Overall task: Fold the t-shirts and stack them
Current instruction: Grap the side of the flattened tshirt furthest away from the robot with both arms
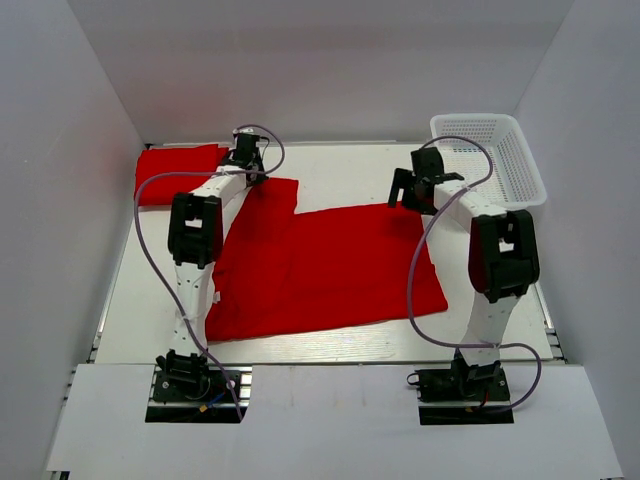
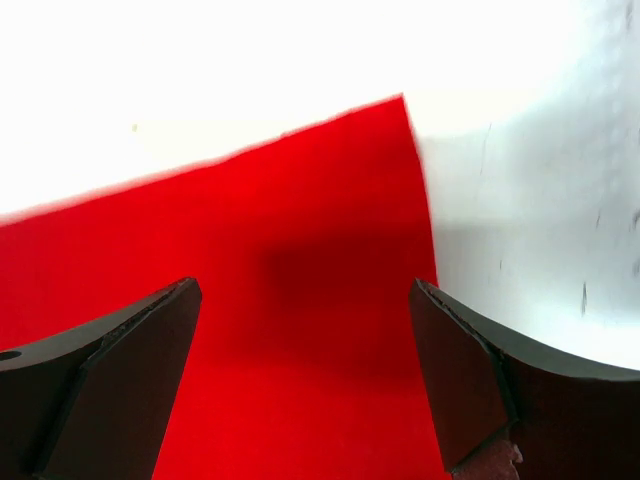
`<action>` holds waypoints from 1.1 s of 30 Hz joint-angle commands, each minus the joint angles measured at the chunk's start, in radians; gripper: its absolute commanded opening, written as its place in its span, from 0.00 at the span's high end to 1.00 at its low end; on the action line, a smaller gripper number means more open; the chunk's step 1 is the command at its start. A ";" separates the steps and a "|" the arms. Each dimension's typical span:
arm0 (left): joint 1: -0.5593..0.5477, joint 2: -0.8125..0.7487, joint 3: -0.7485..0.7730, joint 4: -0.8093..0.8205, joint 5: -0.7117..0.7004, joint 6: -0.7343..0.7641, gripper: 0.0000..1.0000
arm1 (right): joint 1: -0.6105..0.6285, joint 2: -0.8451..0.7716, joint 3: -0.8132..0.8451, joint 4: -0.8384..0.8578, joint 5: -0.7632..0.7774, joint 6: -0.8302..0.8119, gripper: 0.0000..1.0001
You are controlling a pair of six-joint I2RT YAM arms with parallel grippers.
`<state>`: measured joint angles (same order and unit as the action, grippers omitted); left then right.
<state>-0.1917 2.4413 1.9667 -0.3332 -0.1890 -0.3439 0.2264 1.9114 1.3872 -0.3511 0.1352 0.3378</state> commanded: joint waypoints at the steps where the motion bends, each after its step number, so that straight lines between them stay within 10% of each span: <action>1: 0.006 -0.111 -0.092 0.055 0.032 0.016 1.00 | -0.002 0.066 0.073 0.073 0.098 0.062 0.10; 18: 0.006 -0.191 -0.158 0.102 0.063 0.045 1.00 | 0.008 0.262 0.174 0.086 0.219 0.139 0.14; 26: 0.006 -0.257 -0.183 0.112 0.082 0.063 1.00 | 0.011 0.268 0.176 0.103 0.198 0.092 0.96; 33: 0.006 -0.376 -0.296 0.164 0.115 0.063 1.00 | 0.016 0.172 0.138 0.152 0.204 0.012 1.00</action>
<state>-0.1917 2.1971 1.7123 -0.2119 -0.1081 -0.2913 0.2367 2.1586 1.5517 -0.2516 0.3340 0.3916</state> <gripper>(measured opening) 0.009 0.027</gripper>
